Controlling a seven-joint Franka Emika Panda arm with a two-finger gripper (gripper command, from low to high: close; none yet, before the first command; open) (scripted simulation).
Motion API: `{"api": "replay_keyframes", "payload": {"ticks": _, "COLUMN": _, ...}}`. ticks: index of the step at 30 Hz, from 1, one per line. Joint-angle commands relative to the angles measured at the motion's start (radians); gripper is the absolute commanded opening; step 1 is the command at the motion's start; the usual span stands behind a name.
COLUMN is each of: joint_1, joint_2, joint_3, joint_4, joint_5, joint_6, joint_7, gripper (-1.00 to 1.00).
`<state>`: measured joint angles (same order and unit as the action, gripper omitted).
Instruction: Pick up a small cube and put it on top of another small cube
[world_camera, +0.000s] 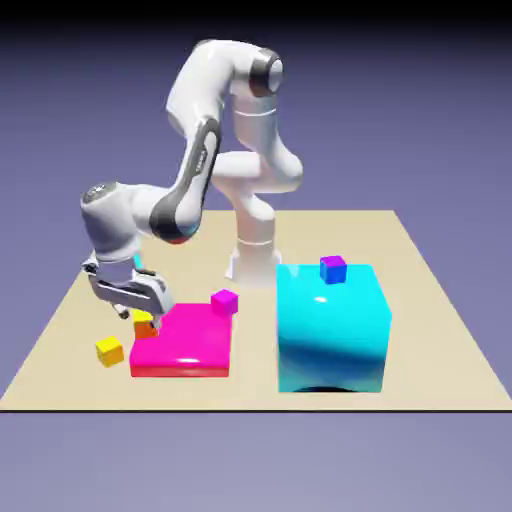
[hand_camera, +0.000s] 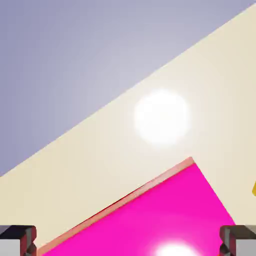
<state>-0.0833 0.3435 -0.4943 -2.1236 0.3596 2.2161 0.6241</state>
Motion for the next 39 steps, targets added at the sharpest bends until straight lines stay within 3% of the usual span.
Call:
{"api": "replay_keyframes", "payload": {"ticks": 1, "joint_1": -0.004, "joint_2": 0.036, "joint_3": -0.02, "joint_4": 0.027, "joint_5": 0.014, "joint_6": -0.033, "joint_7": -0.005, "gripper": 0.0}}
{"api": "replay_keyframes", "payload": {"ticks": 11, "joint_1": -0.042, "joint_2": 0.399, "joint_3": -0.216, "joint_4": 0.3, "joint_5": 0.157, "joint_6": -0.358, "joint_7": -0.051, "gripper": 0.0}}
{"api": "replay_keyframes", "payload": {"ticks": 13, "joint_1": -0.042, "joint_2": 0.406, "joint_3": -0.22, "joint_4": 0.305, "joint_5": 0.16, "joint_6": -0.365, "joint_7": -0.052, "gripper": 0.0}}
{"api": "replay_keyframes", "payload": {"ticks": 16, "joint_1": -0.051, "joint_2": 0.483, "joint_3": -0.163, "joint_4": 0.24, "joint_5": 0.229, "joint_6": -0.236, "joint_7": -0.091, "gripper": 0.0}}
{"api": "replay_keyframes", "payload": {"ticks": 17, "joint_1": -0.051, "joint_2": 0.483, "joint_3": -0.163, "joint_4": 0.24, "joint_5": 0.229, "joint_6": -0.236, "joint_7": -0.091, "gripper": -1.0}}
{"api": "replay_keyframes", "payload": {"ticks": 23, "joint_1": -0.039, "joint_2": 0.388, "joint_3": -0.163, "joint_4": 0.324, "joint_5": 0.071, "joint_6": -0.382, "joint_7": -0.103, "gripper": -1.0}}
{"api": "replay_keyframes", "payload": {"ticks": 30, "joint_1": -0.035, "joint_2": 0.134, "joint_3": 0.064, "joint_4": 0.17, "joint_5": -0.209, "joint_6": -0.39, "joint_7": -0.135, "gripper": -1.0}}
{"api": "replay_keyframes", "payload": {"ticks": 39, "joint_1": -0.039, "joint_2": -0.192, "joint_3": 0.207, "joint_4": -0.14, "joint_5": -0.319, "joint_6": -0.34, "joint_7": 0.005, "gripper": -1.0}}
